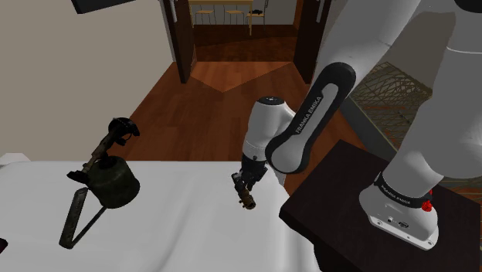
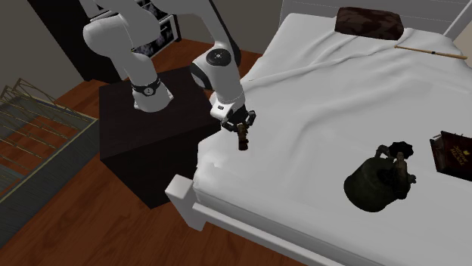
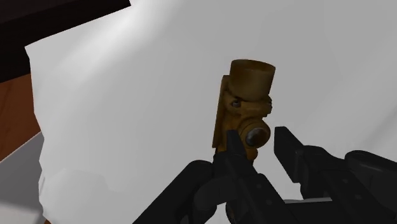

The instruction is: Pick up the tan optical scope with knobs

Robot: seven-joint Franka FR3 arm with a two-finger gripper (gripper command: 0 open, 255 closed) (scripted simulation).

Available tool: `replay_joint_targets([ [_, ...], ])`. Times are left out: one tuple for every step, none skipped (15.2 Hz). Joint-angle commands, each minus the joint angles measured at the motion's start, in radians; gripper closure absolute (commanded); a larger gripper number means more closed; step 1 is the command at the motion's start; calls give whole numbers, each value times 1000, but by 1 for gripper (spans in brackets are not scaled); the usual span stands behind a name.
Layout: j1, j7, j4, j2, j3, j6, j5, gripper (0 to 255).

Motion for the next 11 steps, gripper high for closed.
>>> replay_joint_targets([
  [-5,1,2,-31,6,-33,6,255],
  [-9,0,0,-49,11,-48,11,255],
  [-12,-2,-1,-65,15,-63,17,255],
  [-15,-3,-2,-82,18,-79,23,255],
  [-17,-5,-2,-99,22,-94,28,255],
  [-20,-6,-3,-116,24,-110,34,255],
  [-21,-8,-3,-132,26,-126,39,255],
  [-23,-9,-3,-149,28,-142,44,255],
  [-24,-10,-3,-165,30,-158,49,255],
  [-25,-11,-2,-181,31,-175,53,255],
  [-25,-11,-2,-184,31,-177,54,255],
])
